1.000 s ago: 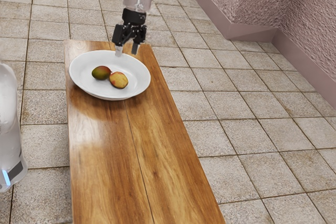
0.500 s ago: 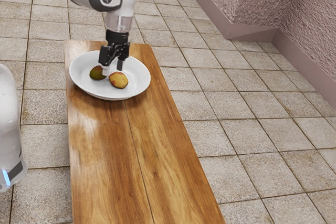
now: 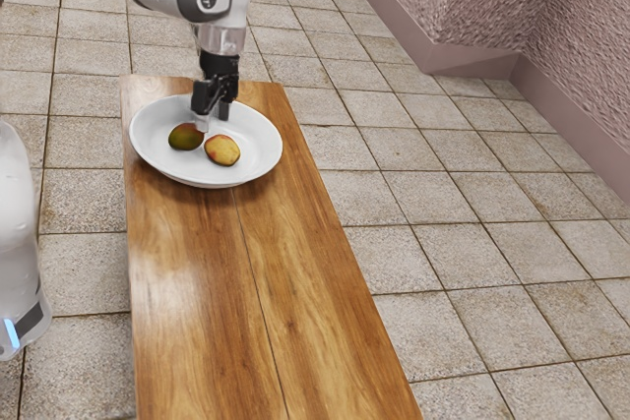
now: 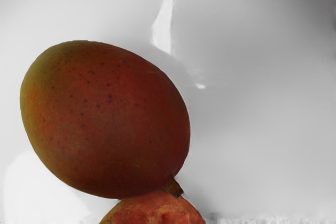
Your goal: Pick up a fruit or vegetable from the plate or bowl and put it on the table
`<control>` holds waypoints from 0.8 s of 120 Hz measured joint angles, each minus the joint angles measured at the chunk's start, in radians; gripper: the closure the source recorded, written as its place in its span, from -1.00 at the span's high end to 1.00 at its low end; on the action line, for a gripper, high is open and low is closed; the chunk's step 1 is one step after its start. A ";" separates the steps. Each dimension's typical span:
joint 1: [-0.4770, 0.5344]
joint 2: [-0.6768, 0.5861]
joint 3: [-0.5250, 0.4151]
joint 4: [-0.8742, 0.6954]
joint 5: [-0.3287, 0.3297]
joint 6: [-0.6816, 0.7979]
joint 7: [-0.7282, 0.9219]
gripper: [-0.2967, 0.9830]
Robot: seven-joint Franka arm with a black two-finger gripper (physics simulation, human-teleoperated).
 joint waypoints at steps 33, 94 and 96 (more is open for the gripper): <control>-0.060 0.022 0.001 0.001 -0.003 0.084 0.018 0.54; -0.085 0.036 -0.005 -0.024 -0.038 0.122 0.036 0.54; -0.085 0.032 -0.005 -0.030 -0.040 0.122 0.036 0.54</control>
